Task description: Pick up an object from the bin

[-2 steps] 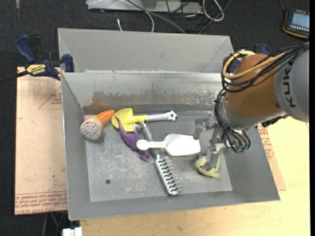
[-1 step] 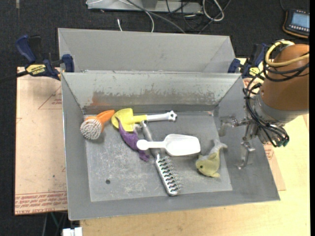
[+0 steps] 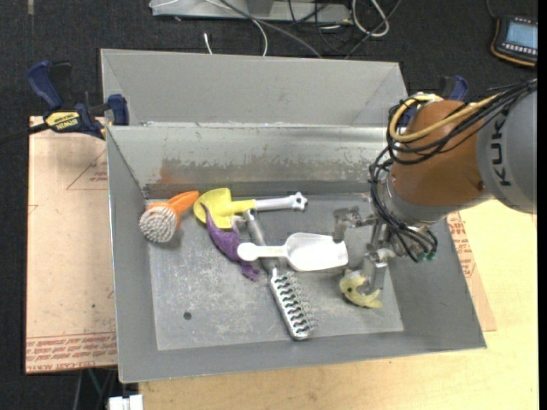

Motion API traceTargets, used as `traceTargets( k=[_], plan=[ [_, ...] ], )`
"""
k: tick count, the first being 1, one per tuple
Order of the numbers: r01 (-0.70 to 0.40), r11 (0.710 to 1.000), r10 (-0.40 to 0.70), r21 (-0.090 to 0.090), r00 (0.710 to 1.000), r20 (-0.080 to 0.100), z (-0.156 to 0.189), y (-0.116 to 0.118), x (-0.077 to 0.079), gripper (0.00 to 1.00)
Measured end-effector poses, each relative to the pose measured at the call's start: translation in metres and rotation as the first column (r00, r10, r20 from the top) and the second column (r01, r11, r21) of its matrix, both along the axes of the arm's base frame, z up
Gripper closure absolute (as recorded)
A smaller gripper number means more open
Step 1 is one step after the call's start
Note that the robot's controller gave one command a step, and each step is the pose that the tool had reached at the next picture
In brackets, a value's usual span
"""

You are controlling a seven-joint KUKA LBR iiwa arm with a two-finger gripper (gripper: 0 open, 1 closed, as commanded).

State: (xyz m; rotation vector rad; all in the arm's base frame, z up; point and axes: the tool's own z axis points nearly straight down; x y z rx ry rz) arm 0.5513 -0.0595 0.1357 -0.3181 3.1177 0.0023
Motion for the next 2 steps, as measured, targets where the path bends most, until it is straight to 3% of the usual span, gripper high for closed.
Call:
traceTargets(
  k=[1,2],
  plan=[
    [-0.271,0.963,0.271,-0.005,0.963,-0.005,-0.04,-0.049,-0.016,0.0],
    [-0.127,0.992,0.127,0.003,0.992,-0.008,0.05,-0.023,-0.009,0.0]
  ],
)
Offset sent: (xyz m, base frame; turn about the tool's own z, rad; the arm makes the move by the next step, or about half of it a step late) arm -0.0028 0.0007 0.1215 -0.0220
